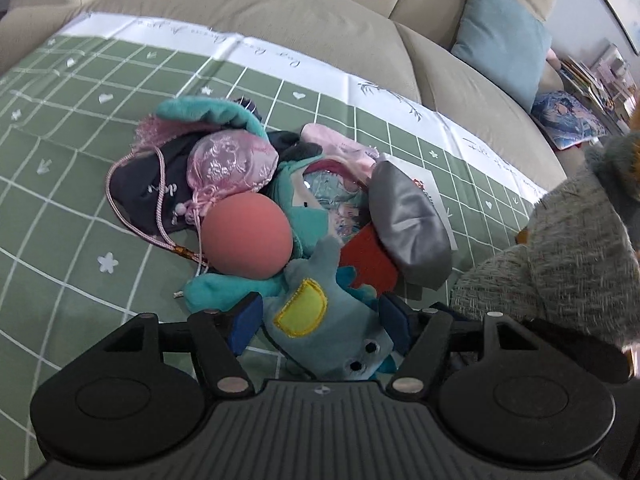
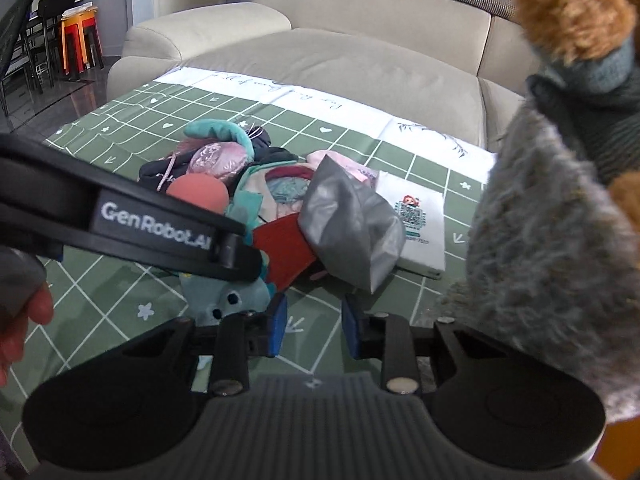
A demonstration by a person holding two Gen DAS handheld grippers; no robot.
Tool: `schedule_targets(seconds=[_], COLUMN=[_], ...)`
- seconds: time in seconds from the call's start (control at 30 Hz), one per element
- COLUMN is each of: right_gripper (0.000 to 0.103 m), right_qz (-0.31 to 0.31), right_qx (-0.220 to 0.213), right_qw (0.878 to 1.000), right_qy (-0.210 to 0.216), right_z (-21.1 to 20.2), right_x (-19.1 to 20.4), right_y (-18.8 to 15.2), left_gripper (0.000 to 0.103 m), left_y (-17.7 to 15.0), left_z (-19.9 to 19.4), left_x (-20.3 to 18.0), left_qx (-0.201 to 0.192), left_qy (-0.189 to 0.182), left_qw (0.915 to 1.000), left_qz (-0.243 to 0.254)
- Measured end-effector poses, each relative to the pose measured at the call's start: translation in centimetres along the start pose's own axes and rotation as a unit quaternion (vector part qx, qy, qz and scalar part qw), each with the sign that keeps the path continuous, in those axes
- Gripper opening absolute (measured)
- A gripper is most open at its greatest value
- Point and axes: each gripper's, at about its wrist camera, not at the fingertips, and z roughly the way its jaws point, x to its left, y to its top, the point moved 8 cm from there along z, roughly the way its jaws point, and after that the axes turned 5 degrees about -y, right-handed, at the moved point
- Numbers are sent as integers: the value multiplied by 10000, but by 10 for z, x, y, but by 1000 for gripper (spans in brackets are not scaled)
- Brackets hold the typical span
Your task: Organize soft objects
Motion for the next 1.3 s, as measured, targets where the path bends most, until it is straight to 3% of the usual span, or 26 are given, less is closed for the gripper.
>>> schedule_targets(seconds=[0.17,0.5,0.57,0.67,0.8,0.93,1.0,1.07,1.1,1.17,1.3], right_gripper=[29,29,40,40,40,40,35,11,6,0,0], right_qz=[21,-168,-218,-373,-667,-812,-871,-877,-873,-897,-969], right_qx=[73,-156,-330,-612,-643,-559,-524,-446,-425,-439,-663], right_qw=[9999,9997,9991,9968,9943,9933,9927,9934,9939,9939,9923], right_qy=[130,-43,-173,-343,-522,-605,-653,-583,-526,-477,-395], right_z=[10,1,-8,-18,-9,8,14,17,17,12,-18], right_x=[8,12,8,5,9,12,12,13,12,12,15], right_y=[-4,3,6,13,20,24,26,25,25,25,27], left_gripper=[77,51,51,51,51,51,51,51,51,51,51], left_y=[0,2,3,7,11,11,10,9,9,7,-1], left_z=[9,-11,-24,-43,-59,-66,-69,-72,-74,-80,-93], left_x=[6,0,0,2,11,21,22,21,19,15,8], left_qx=[-21,-211,-293,-479,-622,-625,-633,-648,-663,-701,-723], left_qy=[-2,269,431,715,1086,1127,1110,1056,1033,1004,938], left_qw=[9998,9994,9985,9956,9908,9911,9913,9919,9920,9919,9924], left_qz=[-183,65,175,368,518,341,322,287,283,326,345])
